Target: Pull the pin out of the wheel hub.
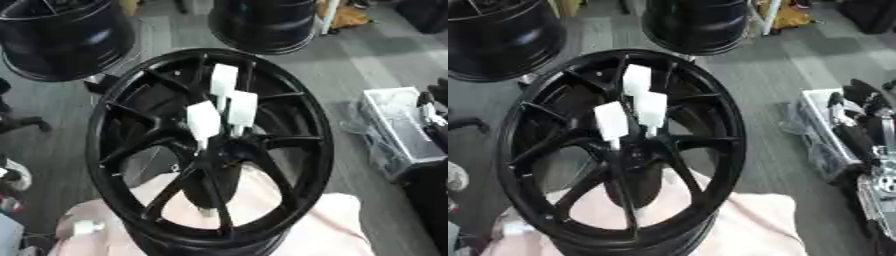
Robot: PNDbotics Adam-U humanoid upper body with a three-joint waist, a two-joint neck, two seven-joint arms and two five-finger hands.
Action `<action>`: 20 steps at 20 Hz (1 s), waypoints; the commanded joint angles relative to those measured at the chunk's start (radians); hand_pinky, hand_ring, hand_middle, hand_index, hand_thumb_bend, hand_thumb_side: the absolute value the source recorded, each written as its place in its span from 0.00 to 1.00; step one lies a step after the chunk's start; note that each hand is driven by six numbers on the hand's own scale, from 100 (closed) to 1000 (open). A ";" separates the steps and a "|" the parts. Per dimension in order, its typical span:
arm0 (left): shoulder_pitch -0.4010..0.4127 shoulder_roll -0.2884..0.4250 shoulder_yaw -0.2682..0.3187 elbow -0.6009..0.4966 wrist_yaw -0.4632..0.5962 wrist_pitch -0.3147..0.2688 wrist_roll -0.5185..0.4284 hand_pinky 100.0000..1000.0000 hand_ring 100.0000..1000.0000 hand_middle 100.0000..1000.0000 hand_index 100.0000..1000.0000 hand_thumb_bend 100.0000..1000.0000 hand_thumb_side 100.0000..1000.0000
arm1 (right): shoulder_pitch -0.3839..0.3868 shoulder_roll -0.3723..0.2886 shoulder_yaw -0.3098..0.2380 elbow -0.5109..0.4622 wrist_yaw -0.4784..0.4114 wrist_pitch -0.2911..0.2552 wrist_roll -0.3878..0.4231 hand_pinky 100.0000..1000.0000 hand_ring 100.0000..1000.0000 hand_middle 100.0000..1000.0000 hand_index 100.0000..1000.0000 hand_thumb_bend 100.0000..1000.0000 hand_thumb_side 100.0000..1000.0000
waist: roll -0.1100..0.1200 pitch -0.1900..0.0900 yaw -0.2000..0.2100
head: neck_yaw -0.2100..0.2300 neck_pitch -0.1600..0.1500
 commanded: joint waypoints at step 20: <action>0.284 -0.329 0.429 -0.645 0.572 0.282 0.519 0.72 0.61 0.65 0.74 0.48 0.54 | -0.006 0.008 -0.005 -0.022 -0.002 -0.009 0.007 0.69 0.85 0.75 0.85 0.09 0.34 | -0.038 -0.012 0.028 | -0.006 -0.012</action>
